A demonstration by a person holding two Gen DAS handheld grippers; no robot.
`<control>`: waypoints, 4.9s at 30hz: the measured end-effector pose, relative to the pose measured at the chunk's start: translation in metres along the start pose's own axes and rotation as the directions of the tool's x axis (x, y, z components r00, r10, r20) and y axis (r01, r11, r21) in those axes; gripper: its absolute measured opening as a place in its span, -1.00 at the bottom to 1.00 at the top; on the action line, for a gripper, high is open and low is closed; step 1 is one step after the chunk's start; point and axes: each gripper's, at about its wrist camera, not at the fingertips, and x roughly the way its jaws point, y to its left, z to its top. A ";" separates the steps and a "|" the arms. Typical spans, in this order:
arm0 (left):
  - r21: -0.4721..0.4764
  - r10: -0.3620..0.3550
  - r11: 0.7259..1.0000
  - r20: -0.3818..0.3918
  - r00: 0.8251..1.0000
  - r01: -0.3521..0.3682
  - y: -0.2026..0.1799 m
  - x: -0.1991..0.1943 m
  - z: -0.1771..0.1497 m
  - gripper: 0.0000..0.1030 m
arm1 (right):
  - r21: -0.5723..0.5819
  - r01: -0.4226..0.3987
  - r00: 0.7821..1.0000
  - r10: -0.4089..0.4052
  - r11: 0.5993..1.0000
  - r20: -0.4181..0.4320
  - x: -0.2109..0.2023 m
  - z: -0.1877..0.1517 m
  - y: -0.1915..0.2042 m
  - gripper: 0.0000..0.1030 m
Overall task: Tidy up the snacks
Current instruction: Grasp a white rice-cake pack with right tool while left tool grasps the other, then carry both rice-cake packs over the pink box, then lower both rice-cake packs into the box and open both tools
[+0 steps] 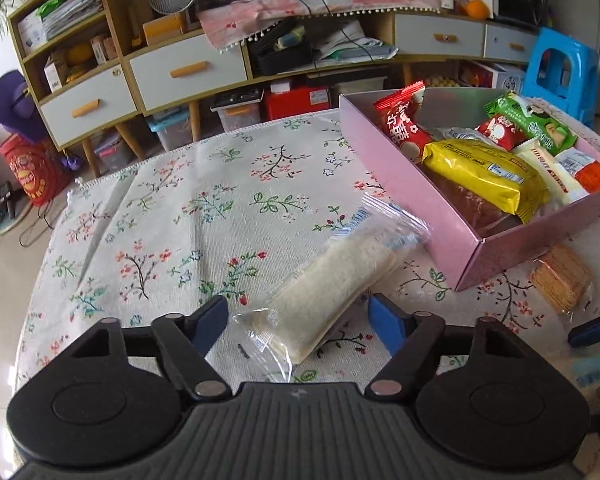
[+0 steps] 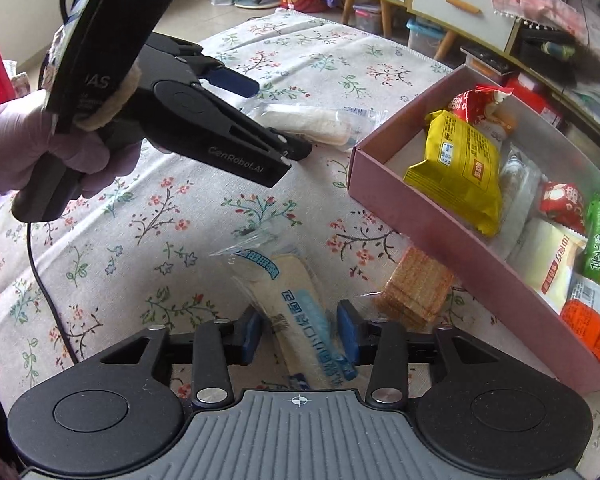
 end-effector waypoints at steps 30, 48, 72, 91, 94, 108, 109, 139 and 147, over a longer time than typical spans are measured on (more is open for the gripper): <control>-0.064 -0.059 0.997 -0.126 0.990 0.051 -0.039 -0.054 -0.036 0.30 | 0.128 0.081 0.990 -0.095 0.988 0.108 -0.033 -0.044 0.006 -0.03; -0.085 -0.056 0.995 -0.057 0.997 0.051 -0.041 -0.041 -0.029 -0.26 | 0.109 0.103 0.987 -0.116 0.989 0.113 -0.018 -0.044 0.004 -0.26; -0.329 -0.131 0.938 -0.056 0.990 0.106 -0.018 -0.066 -0.011 -0.53 | 0.346 -0.121 0.978 0.052 0.930 0.201 -0.061 -0.031 -0.026 -0.57; -0.445 -0.190 0.874 0.058 0.980 0.196 -0.049 -0.056 0.053 -0.54 | 0.685 -0.167 0.936 -0.104 0.709 0.336 -0.082 -0.024 -0.146 -0.57; -0.419 -0.194 0.885 0.062 0.979 0.201 -0.058 -0.046 0.067 -0.54 | 0.729 -0.182 0.933 -0.119 0.660 0.341 -0.073 -0.026 -0.165 -0.57; -0.361 -0.217 0.908 0.033 0.976 0.214 -0.080 0.012 0.101 -0.54 | 0.819 -0.271 0.917 -0.123 0.506 0.380 -0.048 -0.040 -0.203 -0.57; -0.357 -0.220 0.909 0.033 0.975 0.217 -0.082 0.015 0.102 -0.54 | 0.822 -0.276 0.917 -0.120 0.499 0.381 -0.047 -0.041 -0.204 -0.57; -0.234 -0.117 0.963 0.095 0.989 0.137 -0.104 0.003 0.112 0.32 | 0.837 -0.314 0.901 -0.138 0.447 0.412 -0.058 -0.051 -0.214 0.08; -0.239 -0.089 0.965 0.093 0.992 0.109 -0.102 -0.024 0.101 0.74 | 0.822 -0.254 0.915 -0.147 0.509 0.374 -0.077 -0.046 -0.197 0.46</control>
